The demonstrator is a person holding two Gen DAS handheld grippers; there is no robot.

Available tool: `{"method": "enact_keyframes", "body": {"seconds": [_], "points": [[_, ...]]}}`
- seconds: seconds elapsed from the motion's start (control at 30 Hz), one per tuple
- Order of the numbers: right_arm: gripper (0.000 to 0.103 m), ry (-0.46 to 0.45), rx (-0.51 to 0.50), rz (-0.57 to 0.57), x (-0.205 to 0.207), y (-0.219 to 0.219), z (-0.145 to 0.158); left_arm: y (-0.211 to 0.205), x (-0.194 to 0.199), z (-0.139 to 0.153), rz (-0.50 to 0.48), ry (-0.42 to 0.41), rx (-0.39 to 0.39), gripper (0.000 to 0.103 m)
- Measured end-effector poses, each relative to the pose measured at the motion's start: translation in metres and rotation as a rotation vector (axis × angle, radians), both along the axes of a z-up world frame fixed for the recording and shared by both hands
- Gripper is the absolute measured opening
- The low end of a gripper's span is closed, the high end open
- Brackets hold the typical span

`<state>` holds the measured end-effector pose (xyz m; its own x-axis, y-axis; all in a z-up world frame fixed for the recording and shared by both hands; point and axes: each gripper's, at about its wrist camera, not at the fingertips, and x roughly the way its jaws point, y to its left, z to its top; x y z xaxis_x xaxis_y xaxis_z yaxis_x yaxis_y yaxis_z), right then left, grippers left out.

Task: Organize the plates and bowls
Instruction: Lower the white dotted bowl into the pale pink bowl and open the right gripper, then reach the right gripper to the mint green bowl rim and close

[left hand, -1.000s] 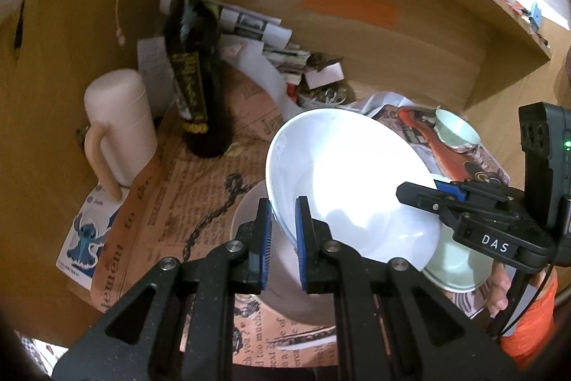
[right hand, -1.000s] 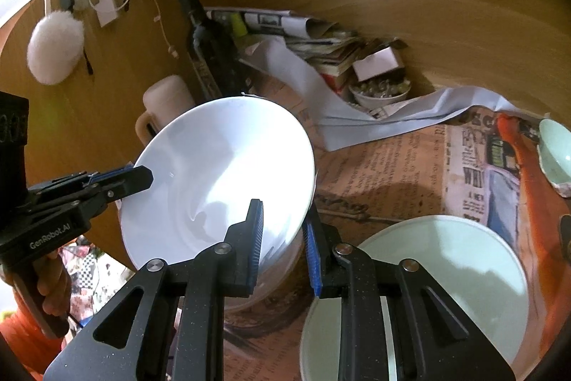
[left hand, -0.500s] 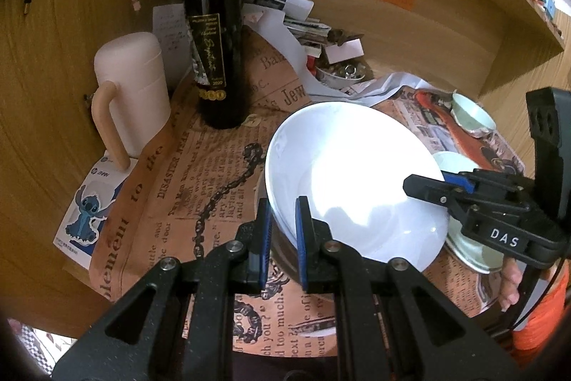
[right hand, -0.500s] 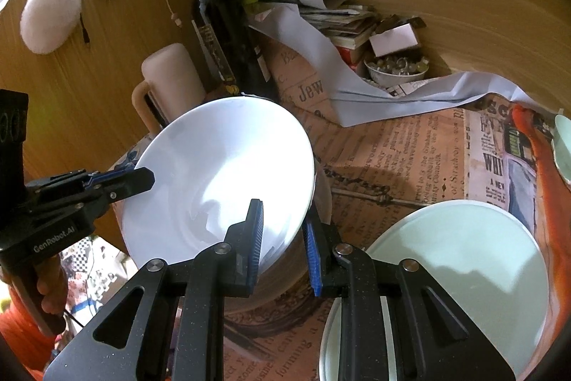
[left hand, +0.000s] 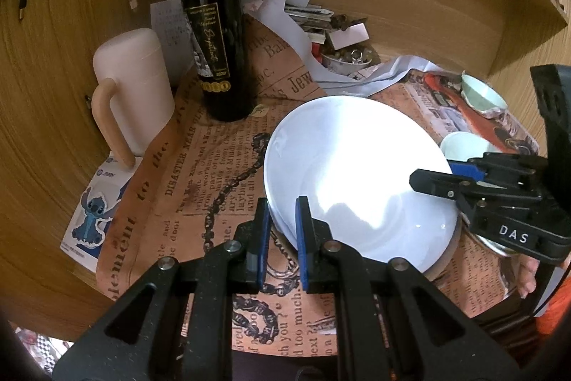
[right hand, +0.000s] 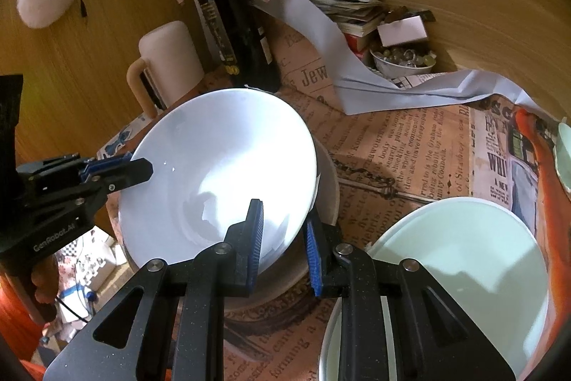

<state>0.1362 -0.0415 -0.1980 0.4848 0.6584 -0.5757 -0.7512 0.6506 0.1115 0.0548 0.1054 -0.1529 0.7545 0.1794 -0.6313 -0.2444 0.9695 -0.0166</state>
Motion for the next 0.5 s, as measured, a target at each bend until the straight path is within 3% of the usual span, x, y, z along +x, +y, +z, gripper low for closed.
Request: {"method": "enact_keyframes", "body": {"seconds": [0.27,0.37,0.43,0.5], "points": [[0.024,-0.065,-0.038,-0.011,-0.005,0.004,-0.001,-0.001,0.000,-0.001,-0.002,-0.003,0.021,0.013],[0.031,-0.073,-0.048,-0.003,-0.007,0.005,0.000,-0.001,0.000,-0.001,-0.012,0.000,0.021,0.026],[0.043,-0.095,-0.059,0.001,-0.012,0.007,0.001,-0.001,-0.001,0.000,-0.012,-0.010,0.014,0.041],[0.051,-0.122,-0.068,-0.004,-0.016,0.009,0.003,-0.001,-0.004,0.003,-0.005,-0.034,0.020,0.047]]}}
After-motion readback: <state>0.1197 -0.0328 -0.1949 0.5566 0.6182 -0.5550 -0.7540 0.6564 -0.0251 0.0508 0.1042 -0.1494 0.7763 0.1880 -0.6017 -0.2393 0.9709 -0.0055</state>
